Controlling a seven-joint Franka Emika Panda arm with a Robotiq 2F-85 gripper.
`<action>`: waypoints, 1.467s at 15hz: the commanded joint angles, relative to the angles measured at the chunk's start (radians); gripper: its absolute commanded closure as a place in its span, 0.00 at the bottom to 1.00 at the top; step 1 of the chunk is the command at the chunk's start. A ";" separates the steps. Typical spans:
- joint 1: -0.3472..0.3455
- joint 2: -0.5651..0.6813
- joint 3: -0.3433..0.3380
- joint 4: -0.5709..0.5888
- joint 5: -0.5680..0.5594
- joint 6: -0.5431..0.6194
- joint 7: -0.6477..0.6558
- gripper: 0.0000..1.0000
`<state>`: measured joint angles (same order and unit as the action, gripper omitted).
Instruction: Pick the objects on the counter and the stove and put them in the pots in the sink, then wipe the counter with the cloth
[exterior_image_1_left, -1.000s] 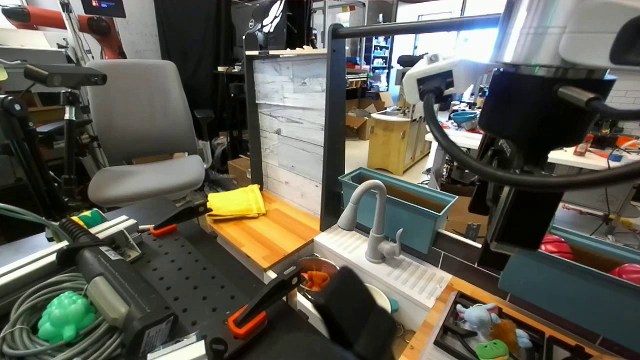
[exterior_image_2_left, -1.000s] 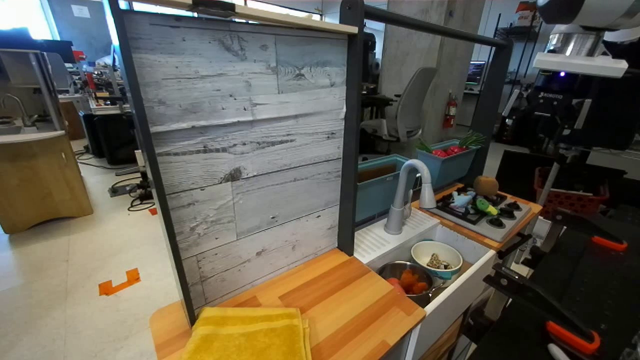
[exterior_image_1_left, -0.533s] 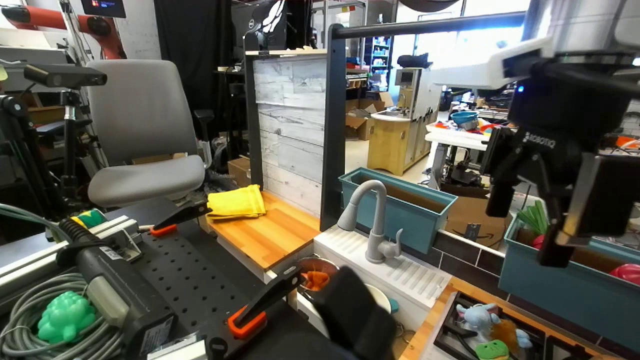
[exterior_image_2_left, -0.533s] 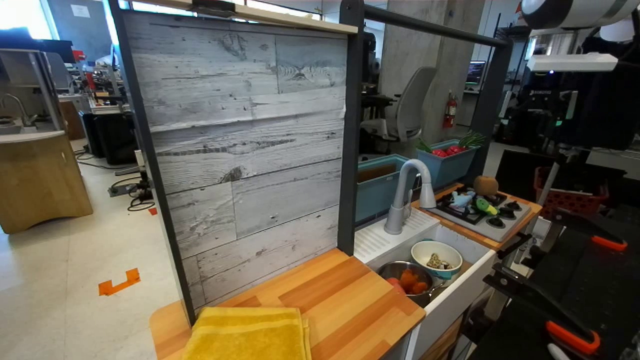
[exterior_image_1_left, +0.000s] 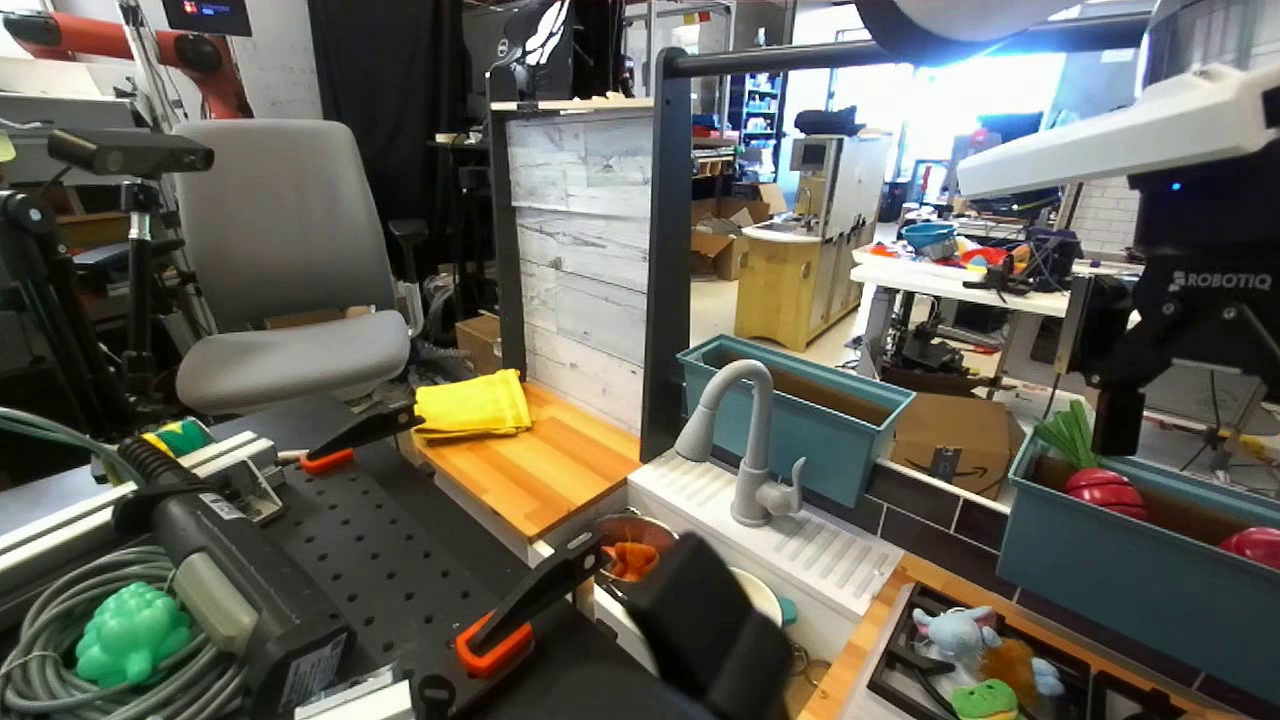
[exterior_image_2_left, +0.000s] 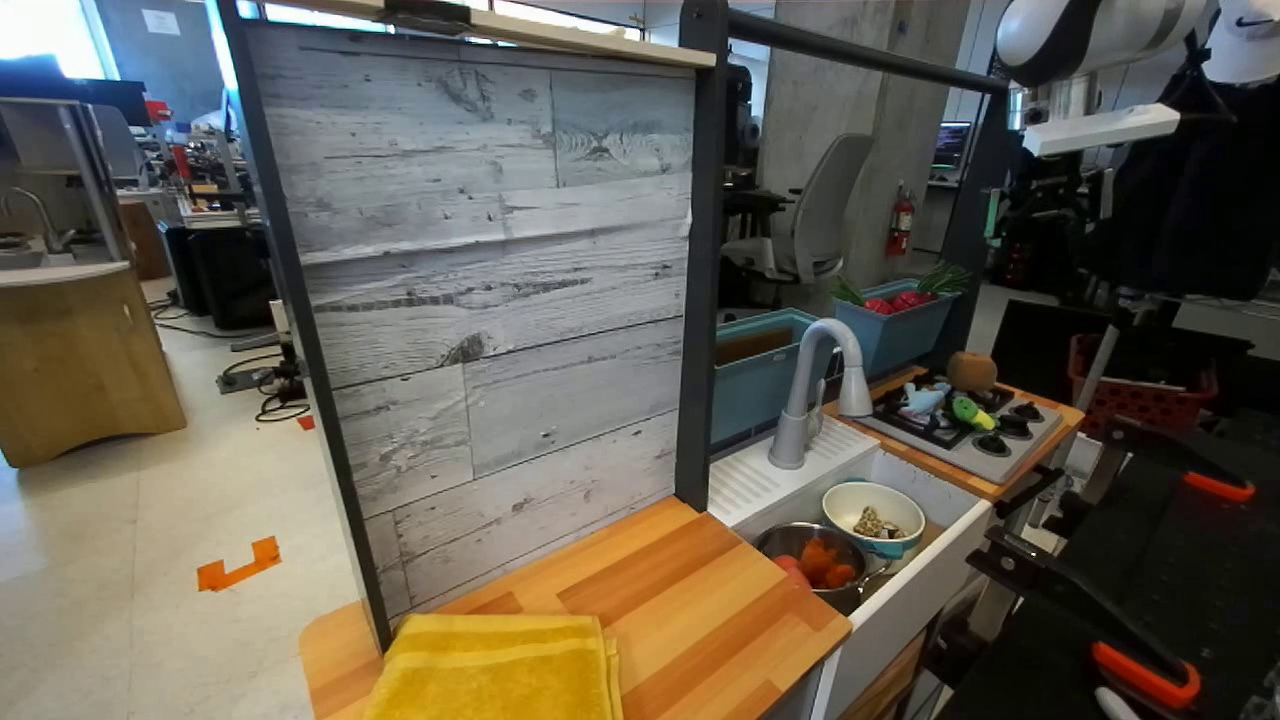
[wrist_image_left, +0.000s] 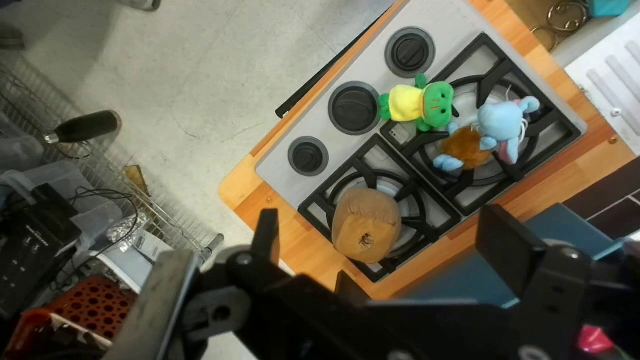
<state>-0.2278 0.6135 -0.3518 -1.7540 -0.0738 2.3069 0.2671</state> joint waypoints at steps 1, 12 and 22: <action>-0.015 0.016 0.022 -0.005 0.007 0.065 0.012 0.00; -0.091 0.209 0.135 0.034 0.211 0.311 -0.043 0.00; -0.124 0.312 0.180 0.223 0.252 0.119 -0.049 0.00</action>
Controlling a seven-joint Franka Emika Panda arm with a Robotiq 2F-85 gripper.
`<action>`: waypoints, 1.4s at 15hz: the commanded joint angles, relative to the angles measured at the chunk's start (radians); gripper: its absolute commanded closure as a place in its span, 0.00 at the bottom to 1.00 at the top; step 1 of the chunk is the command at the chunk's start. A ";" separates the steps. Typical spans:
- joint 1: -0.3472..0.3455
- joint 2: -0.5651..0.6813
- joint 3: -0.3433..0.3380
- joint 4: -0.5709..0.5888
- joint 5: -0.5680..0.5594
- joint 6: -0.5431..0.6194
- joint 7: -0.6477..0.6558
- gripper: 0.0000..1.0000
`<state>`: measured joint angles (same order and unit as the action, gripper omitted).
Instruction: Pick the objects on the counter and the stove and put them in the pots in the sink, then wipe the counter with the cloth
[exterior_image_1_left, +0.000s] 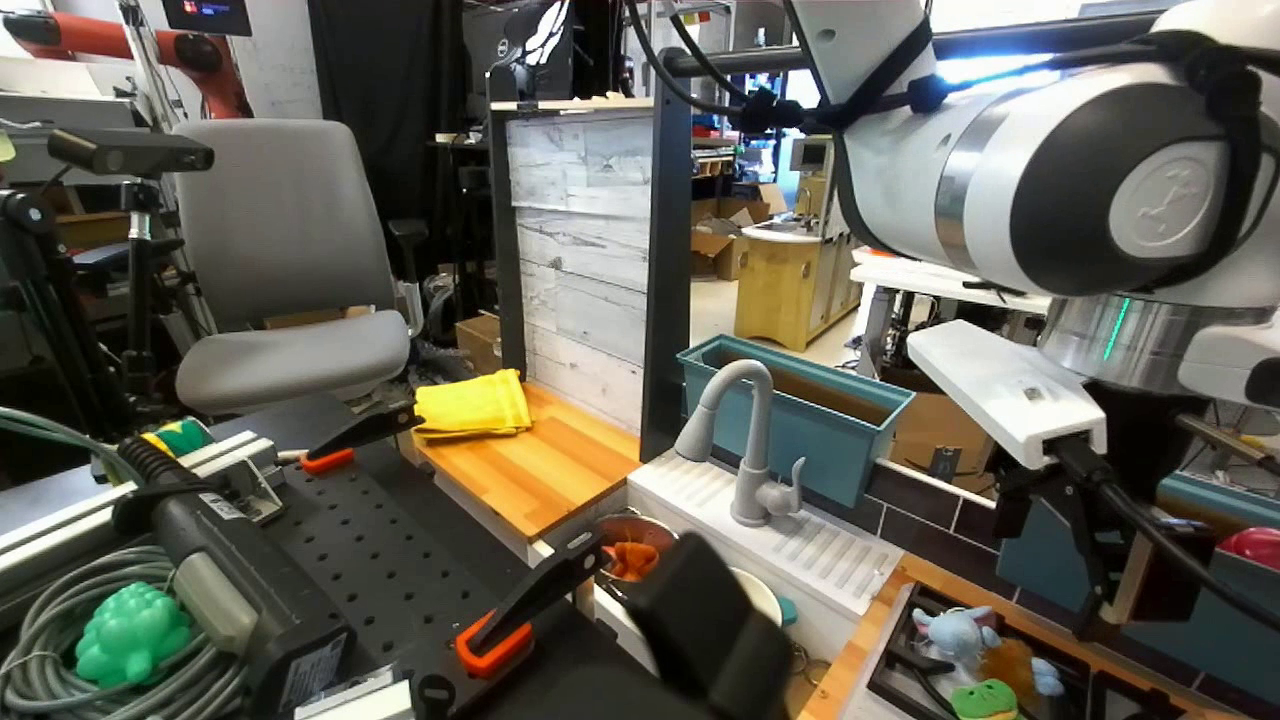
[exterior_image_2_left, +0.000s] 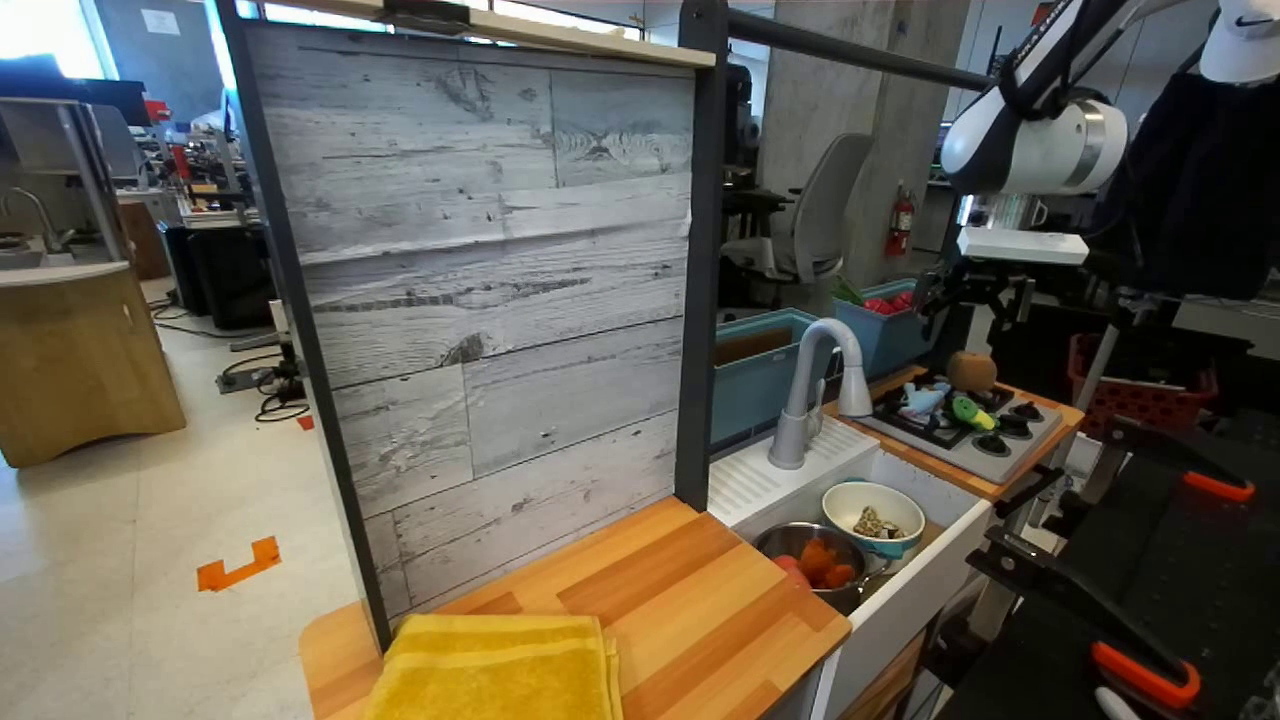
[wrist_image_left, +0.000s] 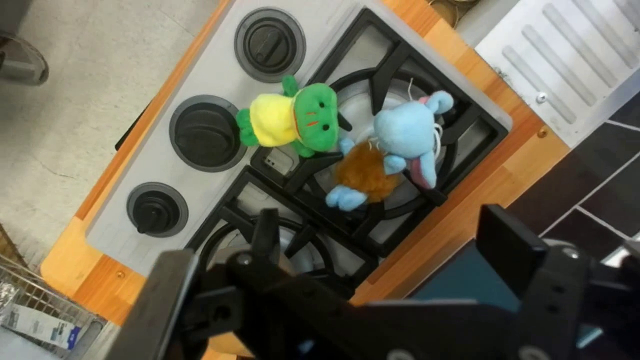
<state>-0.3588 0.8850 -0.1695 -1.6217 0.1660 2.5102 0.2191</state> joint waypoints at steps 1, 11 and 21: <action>0.009 0.050 -0.003 0.111 0.013 -0.092 0.003 0.00; 0.091 0.278 -0.061 0.329 -0.016 -0.105 0.150 0.00; 0.082 0.372 -0.072 0.405 -0.013 -0.094 0.154 0.64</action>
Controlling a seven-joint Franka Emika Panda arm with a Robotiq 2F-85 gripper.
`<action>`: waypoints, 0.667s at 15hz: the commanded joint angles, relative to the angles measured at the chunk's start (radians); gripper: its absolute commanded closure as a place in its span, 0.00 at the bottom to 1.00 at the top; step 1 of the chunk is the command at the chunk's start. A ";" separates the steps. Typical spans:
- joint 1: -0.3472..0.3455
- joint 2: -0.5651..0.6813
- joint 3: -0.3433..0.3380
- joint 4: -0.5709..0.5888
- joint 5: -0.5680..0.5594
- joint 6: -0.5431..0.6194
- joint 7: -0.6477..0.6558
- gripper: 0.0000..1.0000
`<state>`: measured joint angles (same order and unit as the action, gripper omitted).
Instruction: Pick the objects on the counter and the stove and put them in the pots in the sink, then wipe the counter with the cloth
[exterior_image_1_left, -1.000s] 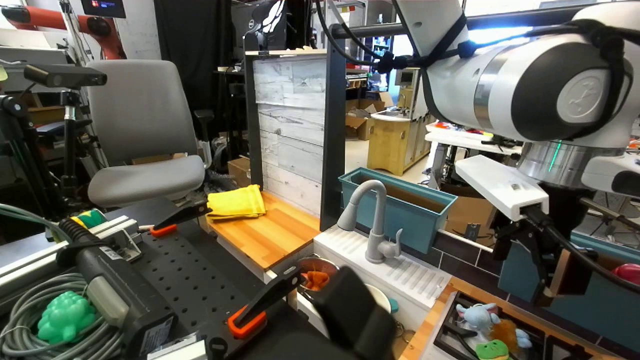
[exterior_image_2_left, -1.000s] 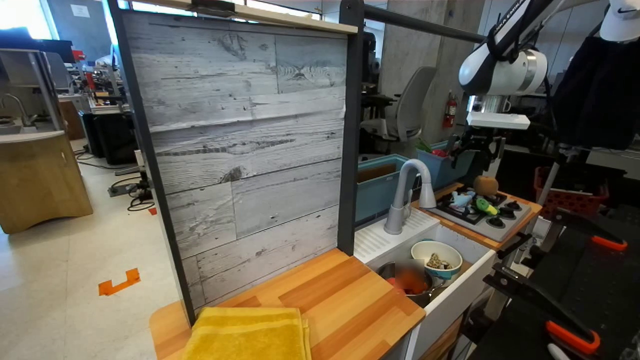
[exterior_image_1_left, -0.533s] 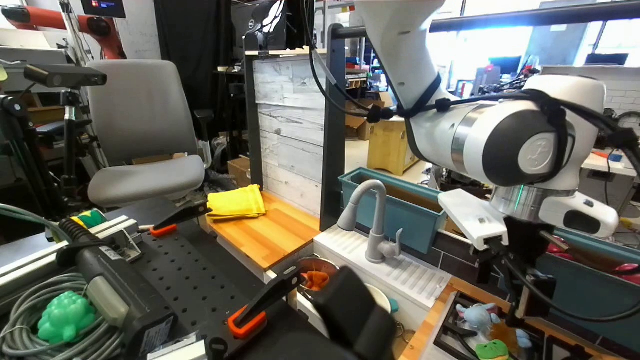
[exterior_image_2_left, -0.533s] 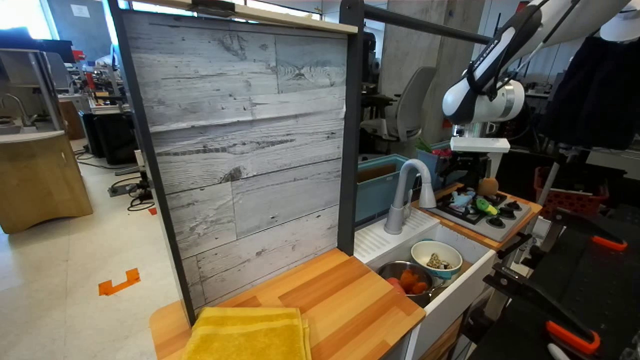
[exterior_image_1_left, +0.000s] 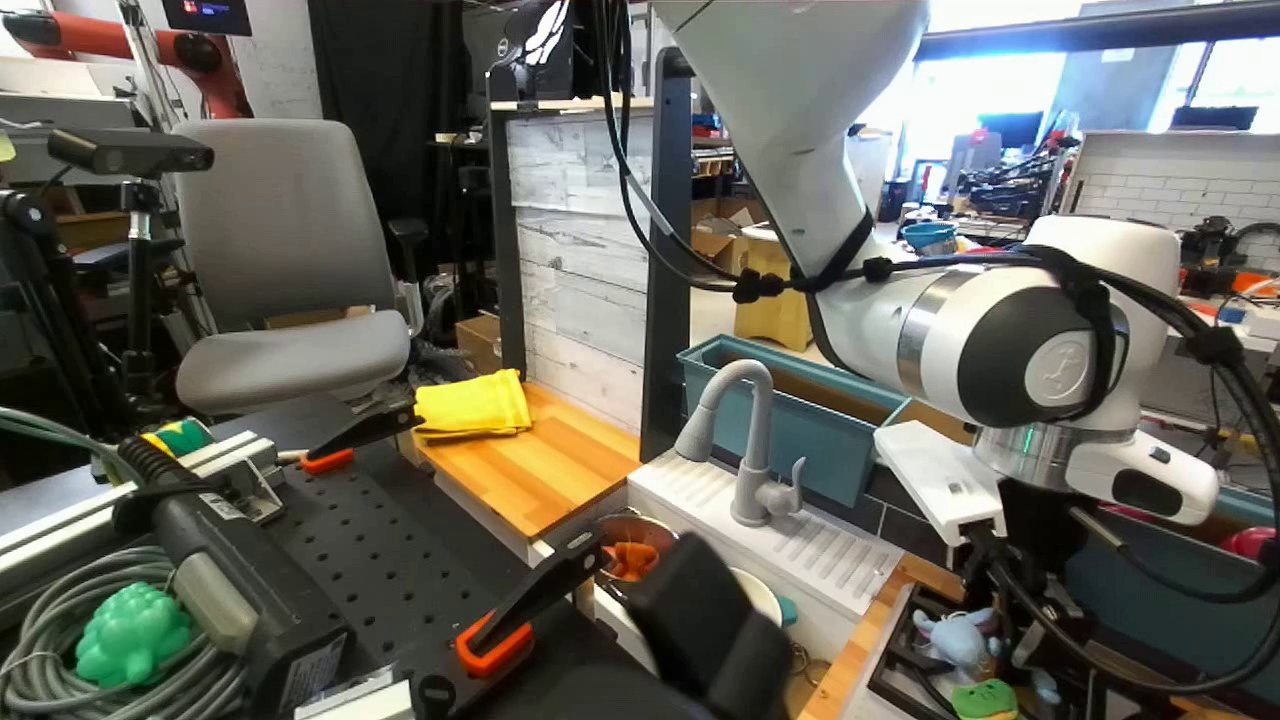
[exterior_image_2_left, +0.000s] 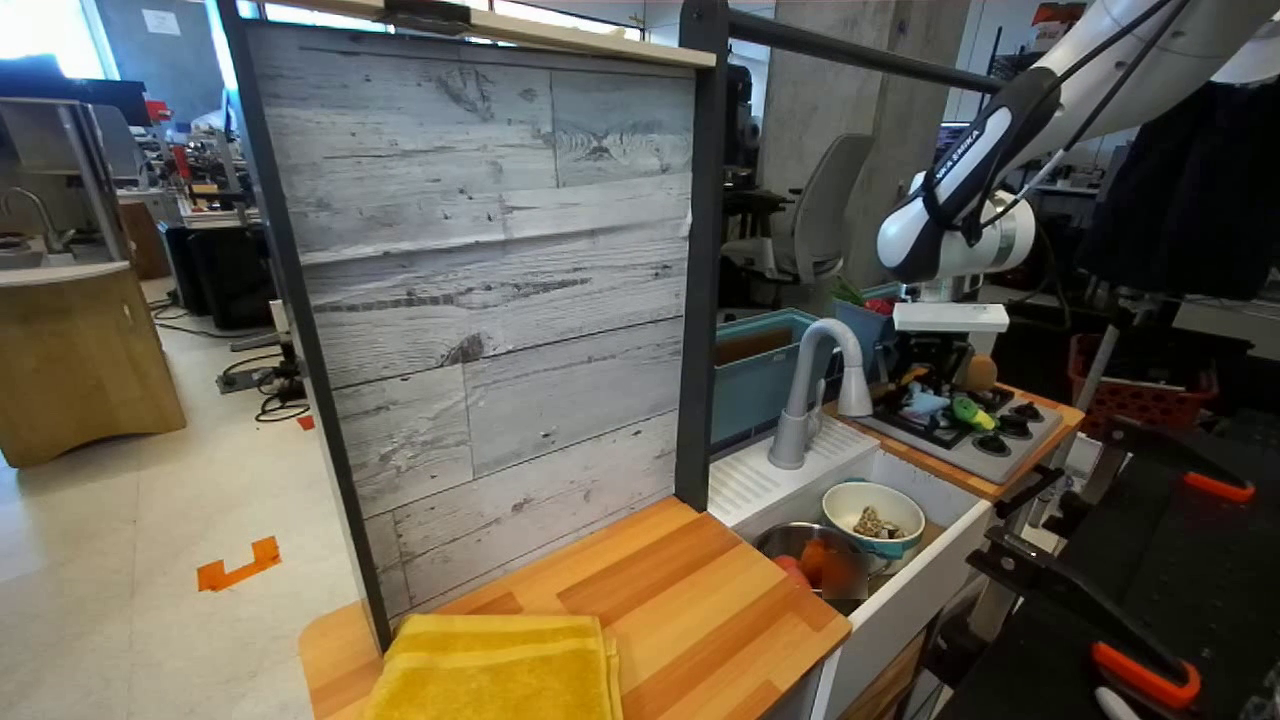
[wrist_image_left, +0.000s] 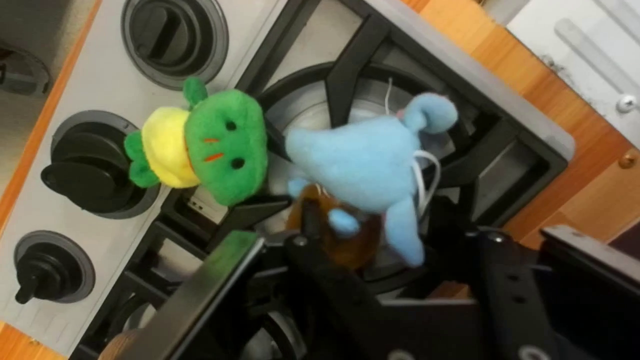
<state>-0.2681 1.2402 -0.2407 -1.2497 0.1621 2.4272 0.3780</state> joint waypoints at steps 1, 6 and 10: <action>-0.009 0.009 -0.001 0.022 -0.010 -0.014 -0.010 0.71; -0.001 -0.165 0.062 -0.256 -0.002 0.150 -0.210 1.00; 0.004 -0.245 0.111 -0.448 -0.017 0.366 -0.352 0.99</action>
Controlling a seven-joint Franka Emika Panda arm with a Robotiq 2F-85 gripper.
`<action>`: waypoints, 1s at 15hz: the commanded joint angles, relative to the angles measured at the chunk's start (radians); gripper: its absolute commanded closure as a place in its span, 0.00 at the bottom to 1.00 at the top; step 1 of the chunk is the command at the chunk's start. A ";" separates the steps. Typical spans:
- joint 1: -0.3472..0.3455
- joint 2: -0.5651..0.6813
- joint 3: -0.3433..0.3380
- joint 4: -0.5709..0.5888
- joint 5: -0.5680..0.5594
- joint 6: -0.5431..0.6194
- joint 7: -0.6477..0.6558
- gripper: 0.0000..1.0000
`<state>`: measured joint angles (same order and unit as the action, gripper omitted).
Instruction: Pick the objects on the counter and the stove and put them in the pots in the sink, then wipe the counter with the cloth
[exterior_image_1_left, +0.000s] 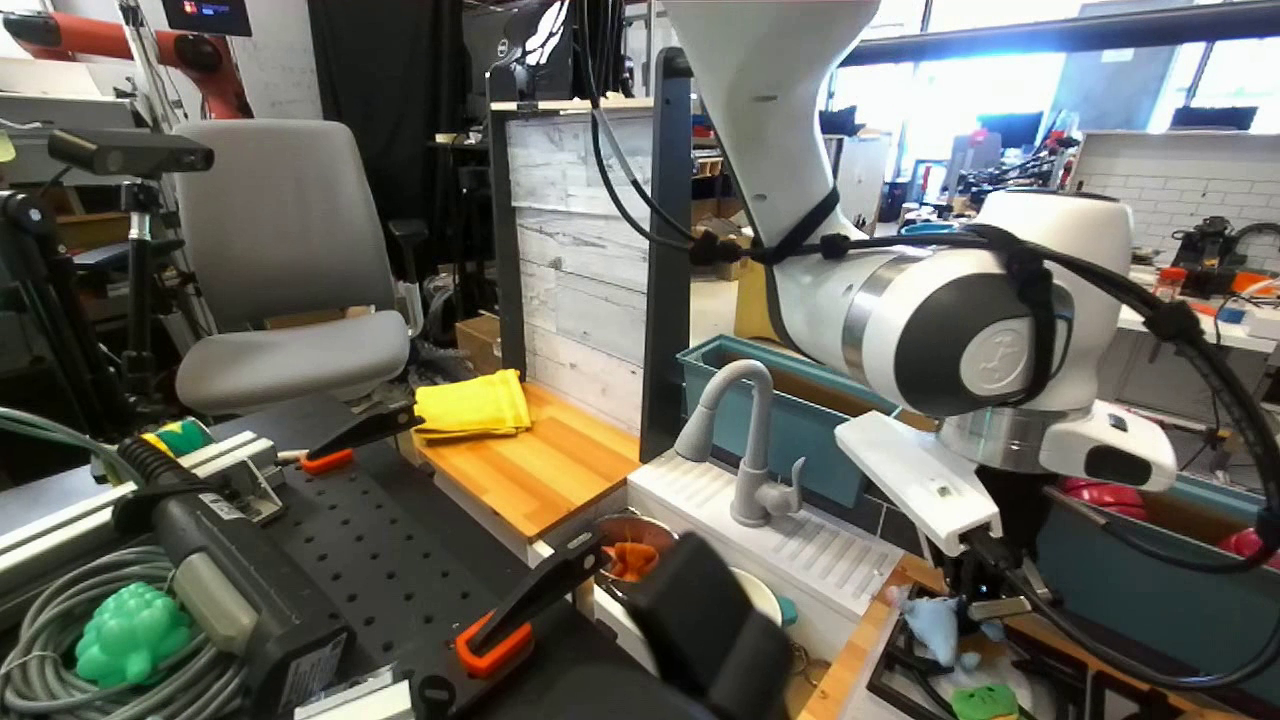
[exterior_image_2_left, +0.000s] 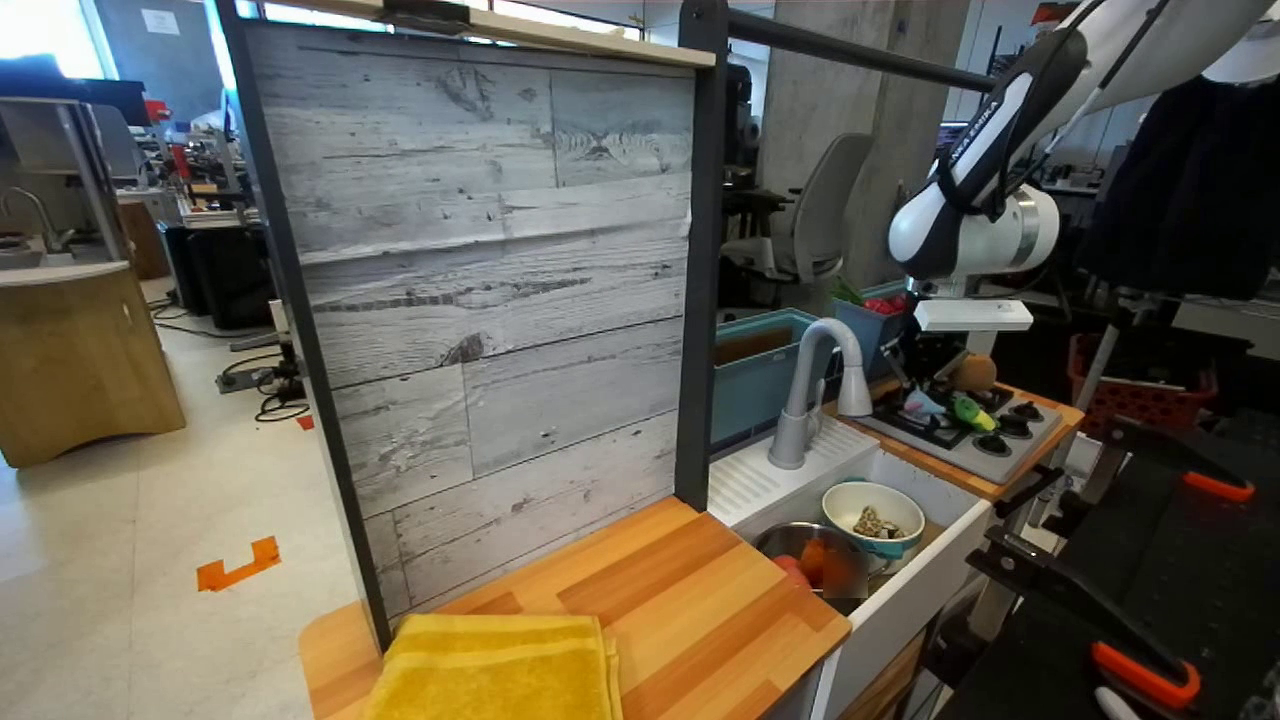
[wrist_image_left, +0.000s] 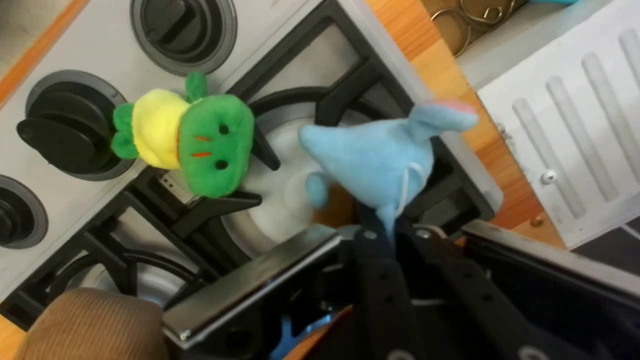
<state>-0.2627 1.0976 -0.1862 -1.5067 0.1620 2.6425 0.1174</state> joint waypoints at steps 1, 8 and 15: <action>-0.003 -0.125 0.073 -0.241 -0.018 0.205 -0.117 0.99; 0.004 -0.225 0.188 -0.464 -0.015 0.338 -0.157 0.99; 0.034 -0.259 0.175 -0.458 -0.013 0.207 -0.120 0.55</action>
<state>-0.2440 0.9014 0.0141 -1.9352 0.1603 2.9437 -0.0287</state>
